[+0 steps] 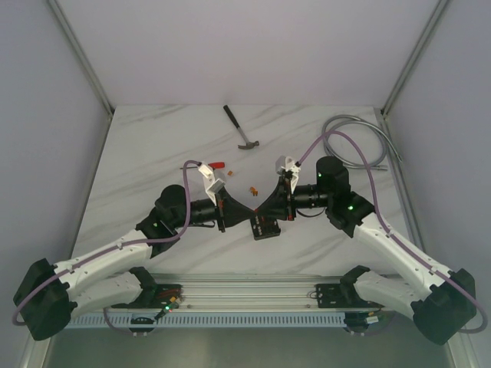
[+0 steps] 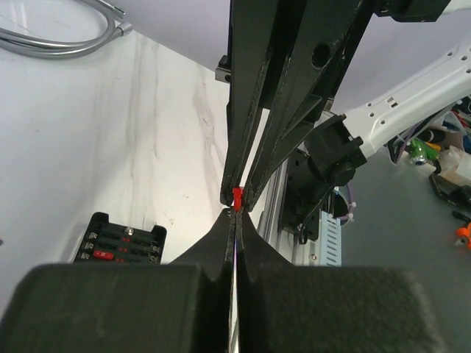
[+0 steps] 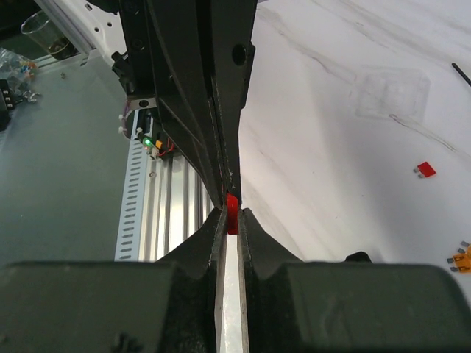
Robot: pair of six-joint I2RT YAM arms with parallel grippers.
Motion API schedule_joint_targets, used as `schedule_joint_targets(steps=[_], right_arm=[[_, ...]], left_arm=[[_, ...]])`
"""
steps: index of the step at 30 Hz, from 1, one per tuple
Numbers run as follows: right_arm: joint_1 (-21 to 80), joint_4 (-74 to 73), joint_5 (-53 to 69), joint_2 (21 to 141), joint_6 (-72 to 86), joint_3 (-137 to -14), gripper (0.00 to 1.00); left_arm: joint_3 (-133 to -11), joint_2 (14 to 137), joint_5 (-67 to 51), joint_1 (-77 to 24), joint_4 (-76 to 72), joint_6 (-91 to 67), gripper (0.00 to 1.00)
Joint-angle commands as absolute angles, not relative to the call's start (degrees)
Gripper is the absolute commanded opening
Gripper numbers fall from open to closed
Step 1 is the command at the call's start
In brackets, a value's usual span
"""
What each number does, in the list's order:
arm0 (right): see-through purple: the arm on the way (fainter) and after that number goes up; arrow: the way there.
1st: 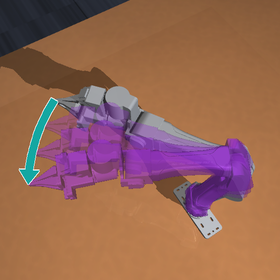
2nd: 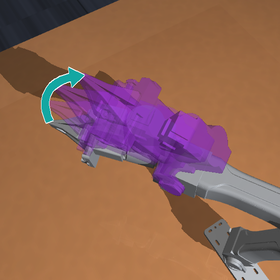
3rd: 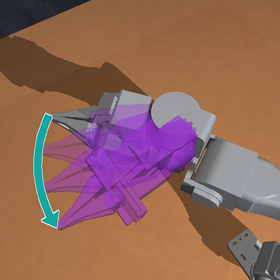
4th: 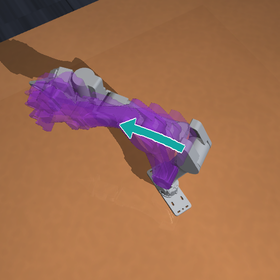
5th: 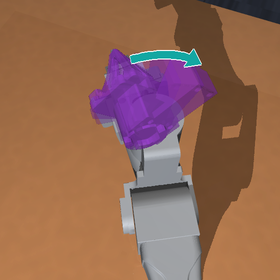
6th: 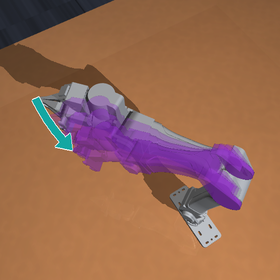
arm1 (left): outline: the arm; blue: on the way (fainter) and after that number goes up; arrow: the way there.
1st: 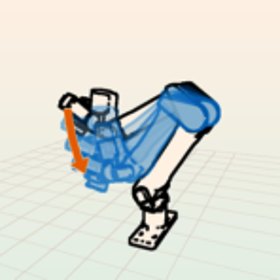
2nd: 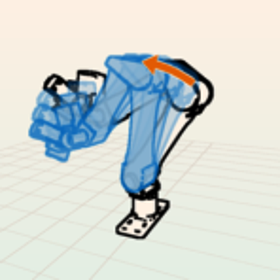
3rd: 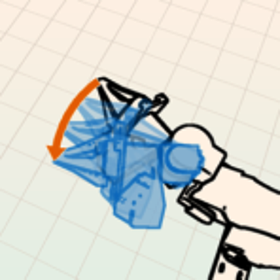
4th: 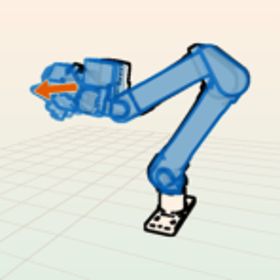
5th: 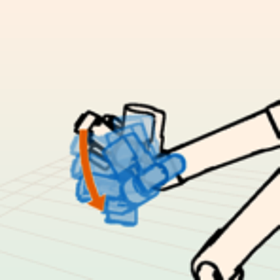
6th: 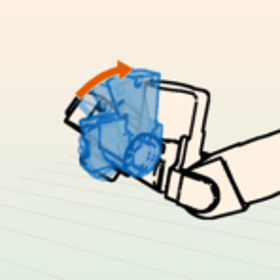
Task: Snap on the fuse box
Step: Pick up the fuse from the center of the board, then install the fuse at the fuse box base.
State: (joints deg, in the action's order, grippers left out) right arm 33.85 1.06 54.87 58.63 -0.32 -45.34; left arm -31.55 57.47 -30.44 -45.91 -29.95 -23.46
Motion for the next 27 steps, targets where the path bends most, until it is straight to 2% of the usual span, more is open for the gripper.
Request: schedule_joint_targets(steps=[1,5,7,13,18,27], right_arm=[[33.6,0.8,52.5,57.8,-1.0,-44.6,0.0],[33.6,-1.5,46.0,58.3,0.6,-44.4,0.0],[33.7,-3.2,39.8,58.4,2.6,-44.6,0.0],[35.9,-8.3,20.0,59.2,9.4,-44.3,0.0],[40.2,-12.9,5.1,63.0,13.6,-45.3,0.0],[49.1,-16.6,-13.5,73.4,20.8,-47.5,0.0]], left_arm=[[-32.6,57.1,-29.0,-46.0,-31.3,-23.2,0.07],[-32.3,55.9,-19.8,-45.9,-27.8,-23.3,0.29],[-31.9,55.3,-14.2,-45.8,-25.6,-23.6,0.33],[-31.2,55.5,6.9,-45.7,-17.0,-25.7,0.58],[-29.7,56.2,16.4,-45.3,-13.6,-28.5,0.76],[-29.5,57.2,24.9,-44.3,-7.8,-31.4,0.94]])
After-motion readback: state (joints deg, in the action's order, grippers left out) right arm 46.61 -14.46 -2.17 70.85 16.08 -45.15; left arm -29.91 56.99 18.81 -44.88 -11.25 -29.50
